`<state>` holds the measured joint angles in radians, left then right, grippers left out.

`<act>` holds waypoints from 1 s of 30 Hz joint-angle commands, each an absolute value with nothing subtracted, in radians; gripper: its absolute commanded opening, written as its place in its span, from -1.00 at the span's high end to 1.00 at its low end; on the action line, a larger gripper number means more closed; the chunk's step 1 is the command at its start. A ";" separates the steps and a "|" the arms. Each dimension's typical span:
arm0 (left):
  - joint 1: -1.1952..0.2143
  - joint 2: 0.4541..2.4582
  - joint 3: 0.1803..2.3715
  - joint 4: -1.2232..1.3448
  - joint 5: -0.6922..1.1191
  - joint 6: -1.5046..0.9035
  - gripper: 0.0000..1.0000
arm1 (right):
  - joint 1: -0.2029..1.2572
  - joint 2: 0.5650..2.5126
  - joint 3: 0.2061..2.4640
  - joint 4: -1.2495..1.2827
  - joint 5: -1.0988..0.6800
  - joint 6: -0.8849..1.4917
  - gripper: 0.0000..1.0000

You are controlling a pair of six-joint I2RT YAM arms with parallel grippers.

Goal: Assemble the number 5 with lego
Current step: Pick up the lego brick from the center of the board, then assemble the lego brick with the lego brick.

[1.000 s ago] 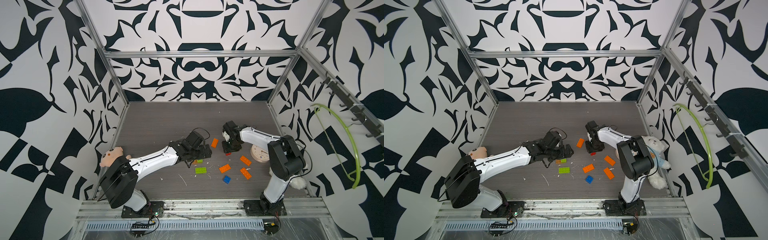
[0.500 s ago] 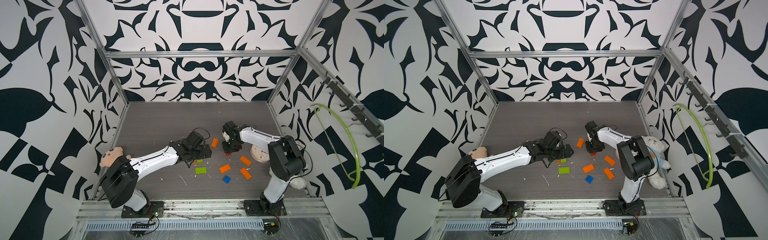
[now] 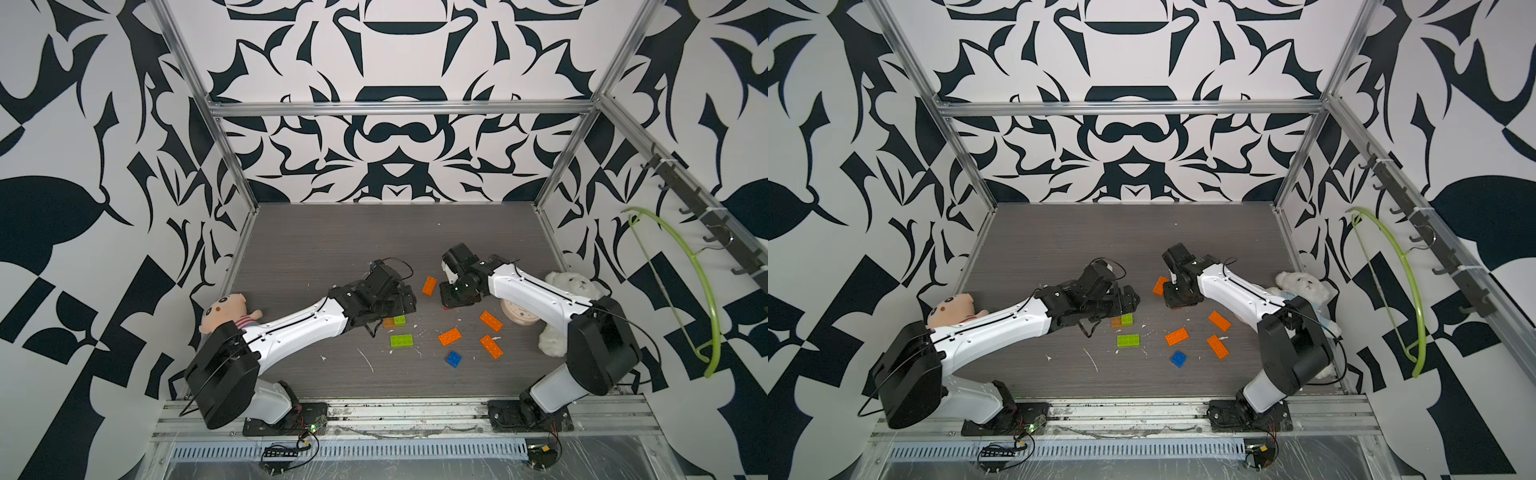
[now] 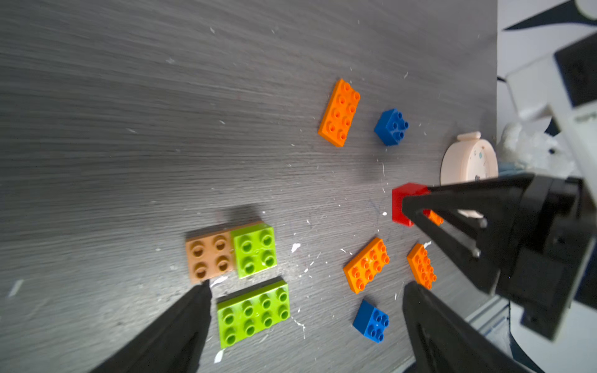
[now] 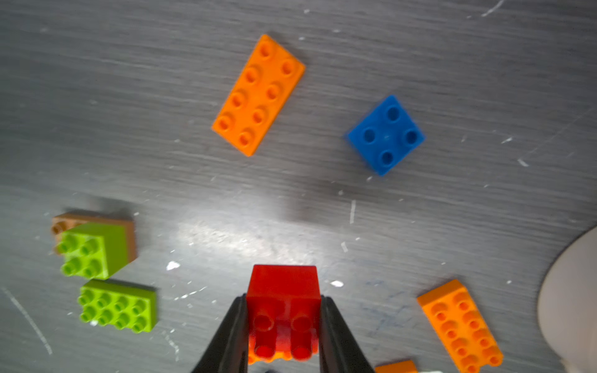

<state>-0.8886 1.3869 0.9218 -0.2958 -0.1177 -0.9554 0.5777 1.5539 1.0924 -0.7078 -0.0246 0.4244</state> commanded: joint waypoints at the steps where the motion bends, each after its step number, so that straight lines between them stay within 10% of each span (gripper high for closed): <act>1: -0.890 1.325 0.868 -0.316 -0.213 -0.995 -0.98 | 0.639 1.511 1.080 -0.718 0.000 0.542 0.41; 30: -0.855 0.897 0.514 -0.434 -0.393 -1.167 -0.99 | 1.109 1.753 1.238 -0.639 0.161 0.984 0.41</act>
